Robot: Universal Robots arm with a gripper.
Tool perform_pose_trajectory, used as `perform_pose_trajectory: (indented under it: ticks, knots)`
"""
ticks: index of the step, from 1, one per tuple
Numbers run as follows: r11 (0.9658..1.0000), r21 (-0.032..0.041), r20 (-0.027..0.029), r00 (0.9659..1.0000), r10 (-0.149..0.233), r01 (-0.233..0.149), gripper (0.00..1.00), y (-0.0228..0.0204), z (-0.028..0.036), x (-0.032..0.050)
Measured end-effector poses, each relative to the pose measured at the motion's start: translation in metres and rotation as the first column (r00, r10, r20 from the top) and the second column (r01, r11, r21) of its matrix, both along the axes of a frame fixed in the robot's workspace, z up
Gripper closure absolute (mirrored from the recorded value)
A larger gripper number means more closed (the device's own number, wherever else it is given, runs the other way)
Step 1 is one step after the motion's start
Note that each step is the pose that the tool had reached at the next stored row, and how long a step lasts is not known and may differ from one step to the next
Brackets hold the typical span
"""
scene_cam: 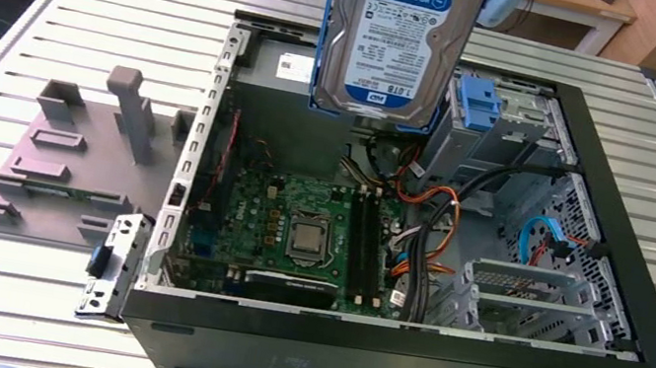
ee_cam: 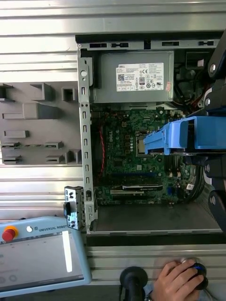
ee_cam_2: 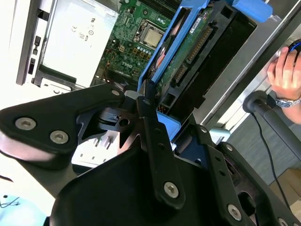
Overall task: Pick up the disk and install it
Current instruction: 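Pick up the disk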
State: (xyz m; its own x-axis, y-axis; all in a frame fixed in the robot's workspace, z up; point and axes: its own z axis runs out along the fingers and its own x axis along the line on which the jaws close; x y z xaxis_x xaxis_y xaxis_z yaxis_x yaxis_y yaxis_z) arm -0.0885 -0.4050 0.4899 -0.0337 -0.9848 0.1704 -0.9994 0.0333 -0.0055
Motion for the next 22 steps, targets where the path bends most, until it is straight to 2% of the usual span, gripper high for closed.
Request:
perform_pose_trajectory:
  ticks: [10, 12, 22]
  knots:
    - [1.0, -0.0051, 0.0, 1.0, 0.0, 0.0, 0.64, -0.0003, 0.0, 0.0]
    - [1.0, -0.0098, 0.0, 1.0, 0.0, 0.0, 0.64, -0.0007, 0.0, 0.0]
    - [0.9999, -0.0148, 0.0, 1.0, 0.0, 0.0, 0.64, -0.001, 0.0, 0.0]
